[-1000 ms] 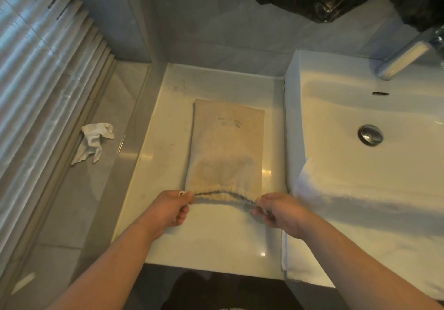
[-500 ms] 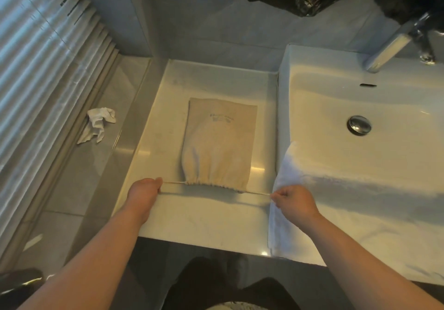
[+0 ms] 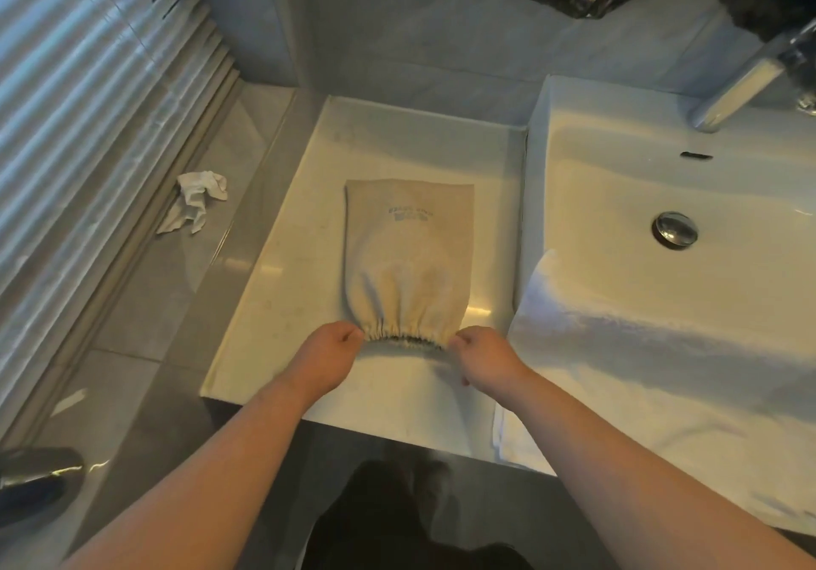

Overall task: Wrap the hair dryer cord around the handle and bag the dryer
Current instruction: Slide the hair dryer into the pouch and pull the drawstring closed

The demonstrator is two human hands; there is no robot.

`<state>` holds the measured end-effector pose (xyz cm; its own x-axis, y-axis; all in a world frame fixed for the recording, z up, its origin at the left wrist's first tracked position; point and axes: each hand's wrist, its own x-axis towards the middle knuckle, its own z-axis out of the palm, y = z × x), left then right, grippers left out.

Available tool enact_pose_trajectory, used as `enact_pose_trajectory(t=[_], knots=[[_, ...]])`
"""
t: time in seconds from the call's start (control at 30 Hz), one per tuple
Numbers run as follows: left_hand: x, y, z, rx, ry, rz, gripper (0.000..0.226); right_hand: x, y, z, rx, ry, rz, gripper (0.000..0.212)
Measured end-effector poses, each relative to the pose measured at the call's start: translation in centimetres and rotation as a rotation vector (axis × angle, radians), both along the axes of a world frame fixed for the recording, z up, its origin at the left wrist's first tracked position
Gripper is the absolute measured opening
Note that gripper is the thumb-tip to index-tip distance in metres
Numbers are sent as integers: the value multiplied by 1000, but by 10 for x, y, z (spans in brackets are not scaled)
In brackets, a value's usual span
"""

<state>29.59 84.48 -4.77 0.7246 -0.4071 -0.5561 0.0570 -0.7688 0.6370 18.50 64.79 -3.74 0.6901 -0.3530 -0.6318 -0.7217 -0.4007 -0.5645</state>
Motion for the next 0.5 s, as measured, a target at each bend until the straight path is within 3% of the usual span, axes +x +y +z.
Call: enact_pose_trajectory(t=[0.23, 0.5], knots=[[-1, -4, -2, -110, 123, 157, 32, -4, -9, -6, 299, 118, -248, 34], [7, 3, 4, -162, 124, 294, 30, -9, -27, 1, 250, -74, -215, 29]])
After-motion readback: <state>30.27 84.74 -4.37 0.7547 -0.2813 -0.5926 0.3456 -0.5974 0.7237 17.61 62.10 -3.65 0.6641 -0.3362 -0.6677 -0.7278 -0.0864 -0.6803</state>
